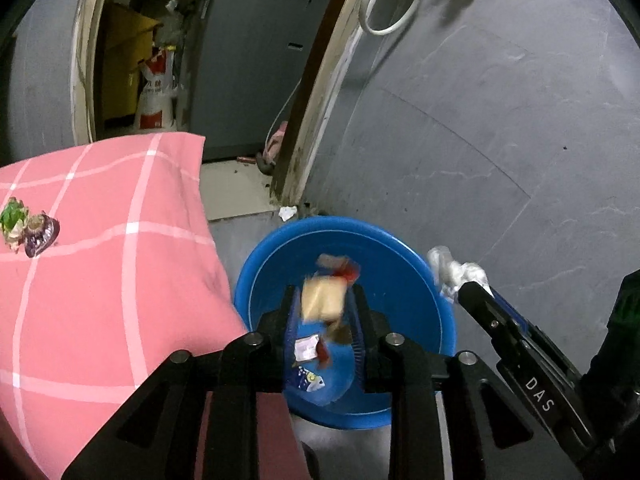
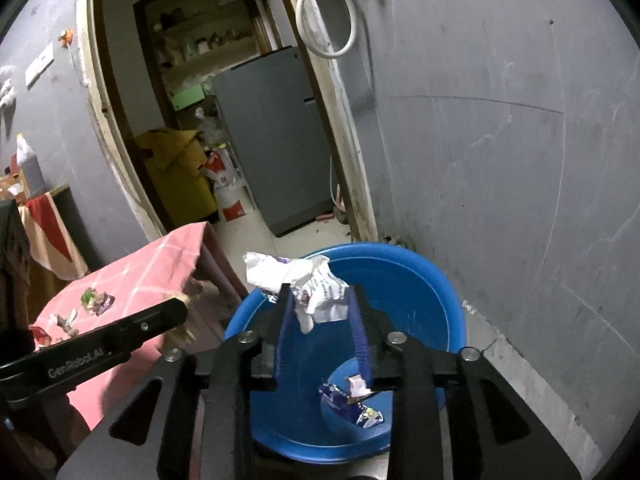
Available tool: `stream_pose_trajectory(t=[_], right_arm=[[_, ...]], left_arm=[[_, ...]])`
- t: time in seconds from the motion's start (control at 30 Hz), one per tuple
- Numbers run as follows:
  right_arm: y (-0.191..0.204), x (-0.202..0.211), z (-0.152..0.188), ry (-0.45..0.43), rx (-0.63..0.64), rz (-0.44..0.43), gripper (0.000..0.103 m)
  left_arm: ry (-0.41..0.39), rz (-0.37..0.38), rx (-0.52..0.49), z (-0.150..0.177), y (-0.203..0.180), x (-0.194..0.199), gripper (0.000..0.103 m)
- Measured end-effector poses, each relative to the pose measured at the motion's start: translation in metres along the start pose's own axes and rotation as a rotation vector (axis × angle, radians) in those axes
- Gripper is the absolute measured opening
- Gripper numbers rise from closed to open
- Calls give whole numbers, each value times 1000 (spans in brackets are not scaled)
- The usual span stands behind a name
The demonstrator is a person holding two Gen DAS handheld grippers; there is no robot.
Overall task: Collect trash
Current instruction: 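Open both tools to drop the foil and paper into the basin, then move both tools back over the table toward the remaining scraps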
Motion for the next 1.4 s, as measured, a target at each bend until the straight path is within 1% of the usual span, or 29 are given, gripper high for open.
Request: stream_pose_trajectory(t=[0.07, 0.23, 0.33, 0.37, 0.4, 0.43, 0.47, 0.53, 0.6, 0.63, 0.67, 0.7, 0.73, 0.8, 0.87, 0.93, 0.97, 1.0, 1.13, 1.4], right_arm=[[1, -2, -1, 5, -1, -1, 32], [4, -3, -5, 0, -3, 3, 34], [6, 3, -11, -19, -3, -1, 36], [7, 6, -13, -26, -1, -2, 38], [9, 9, -16, -36, 2, -4, 42], [12, 14, -19, -50, 6, -8, 44], [14, 17, -21, -60, 9, -11, 45], [20, 26, -27, -86, 21, -18, 51], [27, 36, -33, -112, 34, -24, 52], [30, 39, -36, -121, 37, -28, 56], [34, 43, -39, -133, 41, -33, 59], [37, 49, -41, -148, 44, -38, 70], [40, 52, -44, -160, 46, -41, 78], [49, 63, -49, -190, 51, -63, 82], [58, 70, -54, -208, 60, -82, 87], [67, 80, -57, -233, 72, -98, 100], [70, 83, -58, -245, 75, -105, 103], [75, 90, -60, -267, 79, -116, 103], [95, 105, -65, -309, 113, -148, 103], [142, 129, -62, -377, 209, -207, 103]], left_arm=[[-5, -4, 10, -3, 3, 1, 36], [-24, -6, 19, -8, 5, 10, 37], [-50, -3, 31, -11, 6, 24, 37], [-65, -4, 34, -13, 7, 30, 39], [-83, -5, 35, -15, 8, 37, 45], [-98, -6, 35, -16, 7, 44, 48], [-120, -8, 34, -19, 8, 51, 52], [-162, -15, 29, -24, 11, 66, 54], [-195, -27, 19, -29, 16, 81, 58], [-214, -35, 13, -31, 18, 88, 60], [-237, -42, 8, -33, 20, 97, 64], [-261, -51, 3, -35, 23, 106, 70], [-281, -58, 1, -38, 25, 114, 75], [-338, -71, 5, -43, 31, 135, 92], [-390, -81, 11, -46, 37, 155, 100], [-437, -103, 12, -50, 43, 173, 101], [-455, -115, 10, -51, 46, 181, 101], [-468, -128, 6, -51, 50, 190, 101], [-494, -196, -6, -47, 62, 213, 101], [-549, -274, 22, -31, 92, 259, 101]])
Point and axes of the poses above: each gripper's, at about its wrist camera, not at the fingertips, and x roughly against the way its jaws point, y to its left, z to its underside, the point moved 10 cm from there along -x, roughly the way its jaws point, and after that the axes turned 4 degrees about -y, right-handed, at the moved point
